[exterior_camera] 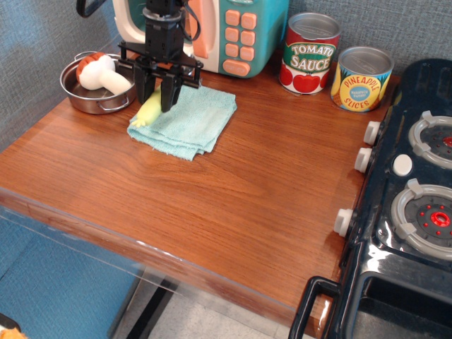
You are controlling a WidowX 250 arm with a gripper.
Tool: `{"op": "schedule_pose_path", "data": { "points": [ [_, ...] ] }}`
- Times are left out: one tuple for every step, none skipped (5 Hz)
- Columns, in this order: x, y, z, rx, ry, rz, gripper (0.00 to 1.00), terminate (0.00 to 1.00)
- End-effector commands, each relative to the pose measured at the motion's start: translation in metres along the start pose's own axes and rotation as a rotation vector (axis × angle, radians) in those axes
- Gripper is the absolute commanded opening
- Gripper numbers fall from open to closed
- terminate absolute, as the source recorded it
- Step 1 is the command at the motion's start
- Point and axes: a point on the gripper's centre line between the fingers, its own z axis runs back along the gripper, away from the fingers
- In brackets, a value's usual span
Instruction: Pick up spoon and move it on top of the blue towel.
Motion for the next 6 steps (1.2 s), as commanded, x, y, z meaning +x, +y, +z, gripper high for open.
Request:
{"op": "schedule_pose_path", "data": {
  "points": [
    [-0.02, -0.005, 0.034, 0.025, -0.093, -0.055, 0.0, 0.0],
    [-0.023, -0.009, 0.035, 0.034, -0.09, -0.066, 0.0, 0.0],
    [-0.023, -0.007, 0.03, 0.017, -0.079, -0.038, 1.0, 0.0],
    [-0.023, -0.007, 0.036, 0.008, -0.088, -0.042, 1.0, 0.0],
    [-0.028, -0.009, 0.049, 0.0, -0.134, -0.079, 1.0, 0.0],
    [-0.034, -0.009, 0.055, 0.006, -0.163, -0.106, 1.0, 0.0]
  ]
}}
